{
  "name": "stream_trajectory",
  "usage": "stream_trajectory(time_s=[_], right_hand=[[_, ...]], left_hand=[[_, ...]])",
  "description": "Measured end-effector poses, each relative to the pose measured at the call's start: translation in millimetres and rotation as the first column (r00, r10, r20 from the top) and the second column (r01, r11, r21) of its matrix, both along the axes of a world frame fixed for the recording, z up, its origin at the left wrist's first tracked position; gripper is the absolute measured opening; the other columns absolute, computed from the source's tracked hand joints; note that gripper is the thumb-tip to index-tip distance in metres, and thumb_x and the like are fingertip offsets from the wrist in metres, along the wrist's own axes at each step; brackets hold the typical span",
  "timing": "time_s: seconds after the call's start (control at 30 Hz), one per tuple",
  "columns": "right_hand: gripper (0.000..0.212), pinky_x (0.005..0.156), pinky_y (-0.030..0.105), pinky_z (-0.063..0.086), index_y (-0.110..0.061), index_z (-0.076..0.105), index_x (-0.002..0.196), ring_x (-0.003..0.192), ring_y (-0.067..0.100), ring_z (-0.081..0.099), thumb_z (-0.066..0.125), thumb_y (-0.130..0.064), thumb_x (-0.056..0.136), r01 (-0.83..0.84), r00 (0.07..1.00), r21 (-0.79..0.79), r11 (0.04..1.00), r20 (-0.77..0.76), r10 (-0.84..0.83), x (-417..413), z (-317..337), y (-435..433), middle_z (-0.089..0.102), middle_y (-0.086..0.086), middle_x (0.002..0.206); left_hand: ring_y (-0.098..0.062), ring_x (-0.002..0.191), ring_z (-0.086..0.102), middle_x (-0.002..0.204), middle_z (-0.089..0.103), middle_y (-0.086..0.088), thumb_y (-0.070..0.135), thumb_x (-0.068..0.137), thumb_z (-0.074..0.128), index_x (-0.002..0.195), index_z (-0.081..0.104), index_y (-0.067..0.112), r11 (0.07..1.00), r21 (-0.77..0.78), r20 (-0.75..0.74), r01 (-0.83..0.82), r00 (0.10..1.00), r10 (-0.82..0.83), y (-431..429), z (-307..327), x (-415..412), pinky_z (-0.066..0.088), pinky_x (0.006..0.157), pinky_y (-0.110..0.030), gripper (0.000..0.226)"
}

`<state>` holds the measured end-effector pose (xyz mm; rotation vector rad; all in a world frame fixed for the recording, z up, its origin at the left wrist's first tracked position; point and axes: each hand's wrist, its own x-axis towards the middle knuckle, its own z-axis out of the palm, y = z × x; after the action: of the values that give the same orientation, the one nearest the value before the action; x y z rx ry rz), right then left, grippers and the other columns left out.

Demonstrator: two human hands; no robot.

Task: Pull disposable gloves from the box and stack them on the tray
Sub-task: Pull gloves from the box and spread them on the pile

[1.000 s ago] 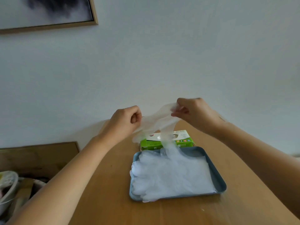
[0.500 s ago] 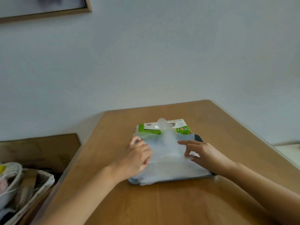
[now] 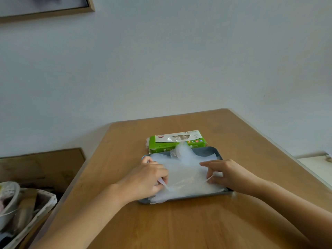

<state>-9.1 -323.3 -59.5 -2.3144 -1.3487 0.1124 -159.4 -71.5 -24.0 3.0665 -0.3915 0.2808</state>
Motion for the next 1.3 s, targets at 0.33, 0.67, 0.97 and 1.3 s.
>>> stream_trajectory(time_s=[0.33,0.67,0.97,1.3], right_hand=[[0.015,0.077,0.001,0.038,-0.04,0.062,0.096,0.096,-0.006,0.056,0.066,-0.027,0.088,0.036,0.992,-0.054,0.998,-0.123,-0.043,-3,6,0,0.065,-0.012,0.115],[0.018,0.075,0.003,0.038,-0.022,0.068,0.103,0.089,-0.022,0.049,0.069,-0.029,0.086,0.004,0.994,-0.086,0.996,-0.107,-0.013,-2,9,-1,0.057,-0.031,0.103],[0.026,0.08,0.022,0.043,-0.016,0.072,0.092,0.091,0.011,0.062,0.053,-0.034,0.095,0.201,0.978,0.221,0.954,0.019,-0.21,-16,41,17,0.07,-0.012,0.091],[0.064,0.119,0.032,0.0,-0.021,-0.004,0.153,0.147,0.014,-0.006,0.027,-0.046,0.102,-0.008,1.0,-0.456,0.89,0.009,0.013,-21,6,29,-0.008,-0.001,0.16]], left_hand=[[-0.019,0.077,0.065,0.077,0.071,0.006,0.018,0.09,0.046,0.07,0.069,0.021,0.855,-0.21,-0.214,-0.474,0.876,0.432,16,77,-13,0.053,0.072,-0.031,0.031],[-0.033,0.126,0.043,0.141,0.041,-0.022,0.021,0.102,0.033,0.133,0.04,0.0,0.904,-0.163,-0.392,-0.394,0.867,0.307,-80,2,72,0.035,0.091,-0.033,0.038],[-0.023,0.146,-0.019,0.16,-0.019,0.002,0.047,0.102,0.015,0.154,-0.008,0.02,0.881,-0.056,-0.456,-0.47,0.797,0.396,-79,-43,68,-0.01,0.113,-0.057,0.063],[-0.004,0.103,0.052,0.108,0.058,0.012,0.054,0.083,0.062,0.102,0.06,0.03,0.921,-0.285,-0.289,-0.264,0.94,0.18,-40,-12,21,0.042,0.094,-0.027,0.03]])
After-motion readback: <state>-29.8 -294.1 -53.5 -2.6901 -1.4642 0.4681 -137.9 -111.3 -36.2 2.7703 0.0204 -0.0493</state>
